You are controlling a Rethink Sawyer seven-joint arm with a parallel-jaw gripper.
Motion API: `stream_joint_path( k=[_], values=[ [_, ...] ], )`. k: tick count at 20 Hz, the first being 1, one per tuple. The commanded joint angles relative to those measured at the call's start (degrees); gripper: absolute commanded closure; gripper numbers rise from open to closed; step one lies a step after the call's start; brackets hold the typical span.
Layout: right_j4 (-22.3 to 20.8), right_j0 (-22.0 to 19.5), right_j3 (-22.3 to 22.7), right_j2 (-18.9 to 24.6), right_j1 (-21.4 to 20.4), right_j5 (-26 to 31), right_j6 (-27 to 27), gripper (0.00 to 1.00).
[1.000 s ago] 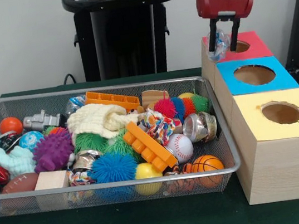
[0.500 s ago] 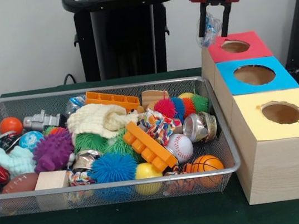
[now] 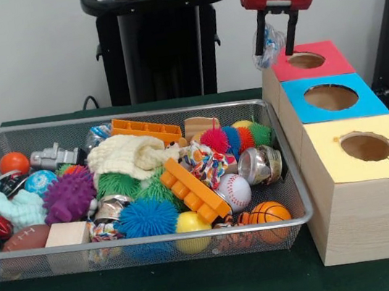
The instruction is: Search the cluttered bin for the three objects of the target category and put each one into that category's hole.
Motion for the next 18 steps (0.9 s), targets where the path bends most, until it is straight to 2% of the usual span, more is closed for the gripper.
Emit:
stream_joint_path(
  k=[1, 4, 10, 18],
  values=[
    [0.68, -0.73, -6.37, 2.24, 4.37, 7.08, 7.11, 1.00],
    [1.13, -1.23, -6.95, 2.57, 4.47, 7.29, 7.10, 1.00],
    [0.81, 0.60, -5.77, 2.66, 3.08, 7.85, 7.42, 1.00],
    [1.54, 5.57, -5.13, 1.28, 2.56, 7.98, 10.42, 1.00]
  ],
)
